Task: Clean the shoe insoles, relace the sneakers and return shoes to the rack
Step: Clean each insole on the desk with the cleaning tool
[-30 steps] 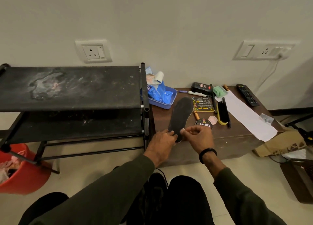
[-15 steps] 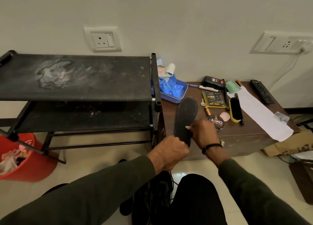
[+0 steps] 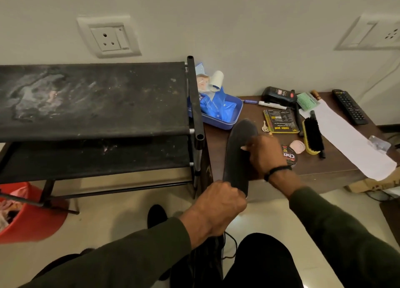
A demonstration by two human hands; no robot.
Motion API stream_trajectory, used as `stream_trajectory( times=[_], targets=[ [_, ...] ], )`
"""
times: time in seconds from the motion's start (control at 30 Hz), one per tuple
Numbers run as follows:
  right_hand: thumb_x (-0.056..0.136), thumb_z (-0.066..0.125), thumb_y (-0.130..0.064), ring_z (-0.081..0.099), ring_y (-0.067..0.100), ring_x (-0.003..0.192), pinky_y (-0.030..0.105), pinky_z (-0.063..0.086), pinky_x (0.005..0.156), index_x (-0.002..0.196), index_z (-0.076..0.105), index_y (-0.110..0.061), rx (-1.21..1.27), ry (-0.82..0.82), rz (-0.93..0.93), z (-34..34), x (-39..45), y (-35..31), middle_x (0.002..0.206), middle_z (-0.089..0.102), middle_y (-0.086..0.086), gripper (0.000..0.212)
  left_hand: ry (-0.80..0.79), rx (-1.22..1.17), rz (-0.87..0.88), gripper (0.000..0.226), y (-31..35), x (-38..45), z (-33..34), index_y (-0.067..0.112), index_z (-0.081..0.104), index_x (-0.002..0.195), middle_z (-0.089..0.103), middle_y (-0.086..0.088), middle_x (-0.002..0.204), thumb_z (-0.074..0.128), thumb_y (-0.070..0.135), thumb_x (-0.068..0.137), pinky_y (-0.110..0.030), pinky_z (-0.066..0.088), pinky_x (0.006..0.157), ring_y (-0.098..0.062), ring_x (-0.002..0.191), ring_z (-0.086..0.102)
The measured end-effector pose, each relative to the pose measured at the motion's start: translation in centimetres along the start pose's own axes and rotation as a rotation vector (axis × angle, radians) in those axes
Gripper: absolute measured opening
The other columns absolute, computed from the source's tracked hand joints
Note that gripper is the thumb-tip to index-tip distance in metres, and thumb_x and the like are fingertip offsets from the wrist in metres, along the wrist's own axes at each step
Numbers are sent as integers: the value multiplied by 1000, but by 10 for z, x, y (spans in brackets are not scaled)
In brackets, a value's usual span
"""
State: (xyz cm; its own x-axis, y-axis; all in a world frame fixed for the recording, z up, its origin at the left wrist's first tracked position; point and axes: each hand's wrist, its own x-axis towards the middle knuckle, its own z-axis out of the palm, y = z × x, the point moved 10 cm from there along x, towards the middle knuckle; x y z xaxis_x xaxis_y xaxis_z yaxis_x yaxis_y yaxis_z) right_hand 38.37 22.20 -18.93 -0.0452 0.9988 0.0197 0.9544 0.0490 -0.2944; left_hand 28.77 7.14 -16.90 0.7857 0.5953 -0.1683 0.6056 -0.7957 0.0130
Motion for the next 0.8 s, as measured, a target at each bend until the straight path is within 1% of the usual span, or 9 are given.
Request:
stream_trajectory(
  times=[0.1, 0.23, 0.33, 0.4, 0.5, 0.6, 0.63, 0.73, 0.8],
  targets=[
    [91, 67, -8, 63, 27, 93, 34, 53, 80, 105, 70, -7, -51, 17, 65, -6, 42, 11, 102, 64, 11, 15, -26, -15, -17, 18, 3, 2, 1, 8, 67, 102, 65, -10, 95, 69, 4, 84, -41, 57, 79, -27, 83, 63],
    [89, 69, -10, 65, 34, 96, 40, 54, 86, 102, 73, -7, -68, -7, 102, -13, 74, 15, 102, 69, 17, 14, -29, -47, -56, 25, -2, 2, 4, 7, 65, 112, 67, -13, 103, 71, 7, 87, -45, 57, 88, -31, 92, 66],
    [91, 66, -9, 65, 30, 97, 32, 50, 82, 106, 74, -10, -36, 7, 142, -12, 58, 18, 104, 69, 14, 17, -16, -51, -75, 26, -4, 2, 5, 8, 64, 112, 67, -11, 102, 72, 8, 87, -45, 58, 87, -29, 90, 65],
    [92, 65, -8, 63, 28, 99, 31, 49, 81, 110, 73, -10, 12, 9, 130, -7, 35, 13, 108, 66, 12, 20, 7, -66, -85, 27, -6, -1, 6, 9, 63, 111, 67, -10, 101, 72, 7, 86, -45, 58, 85, -28, 89, 65],
    [91, 65, -6, 65, 32, 99, 37, 52, 87, 105, 77, -12, 28, -18, 14, 1, -10, -10, 109, 68, 14, 19, 80, -118, -83, 28, -11, -7, 4, 12, 61, 113, 65, -9, 104, 68, 6, 87, -43, 57, 83, -26, 90, 62],
    [90, 69, -16, 64, 28, 95, 34, 51, 83, 97, 79, -12, 38, -43, -64, 5, -44, -24, 106, 65, 11, 12, 122, -123, -76, 28, -14, -10, 1, 13, 62, 112, 62, -8, 102, 68, 6, 86, -41, 58, 77, -24, 85, 60],
    [90, 71, -16, 63, 27, 94, 32, 49, 81, 97, 79, -12, 30, -60, -75, 7, -49, -26, 106, 63, 9, 12, 125, -123, -71, 29, -14, -10, -1, 13, 62, 112, 63, -8, 101, 69, 6, 85, -41, 58, 77, -24, 84, 60],
    [83, 73, -3, 66, 35, 88, 33, 50, 77, 94, 79, -11, -16, -49, -82, 10, -34, -25, 99, 67, 15, 15, 141, -124, -71, 30, -12, -8, -8, 11, 63, 111, 64, -9, 103, 68, 4, 83, -40, 56, 77, -26, 88, 61],
    [82, 70, 0, 67, 34, 90, 34, 52, 81, 95, 79, -13, -21, -3, -25, 6, -12, -19, 100, 69, 14, 21, 141, -137, -81, 30, -13, -7, -11, 10, 64, 112, 64, -9, 104, 67, 3, 83, -40, 55, 77, -27, 90, 61]
  ],
)
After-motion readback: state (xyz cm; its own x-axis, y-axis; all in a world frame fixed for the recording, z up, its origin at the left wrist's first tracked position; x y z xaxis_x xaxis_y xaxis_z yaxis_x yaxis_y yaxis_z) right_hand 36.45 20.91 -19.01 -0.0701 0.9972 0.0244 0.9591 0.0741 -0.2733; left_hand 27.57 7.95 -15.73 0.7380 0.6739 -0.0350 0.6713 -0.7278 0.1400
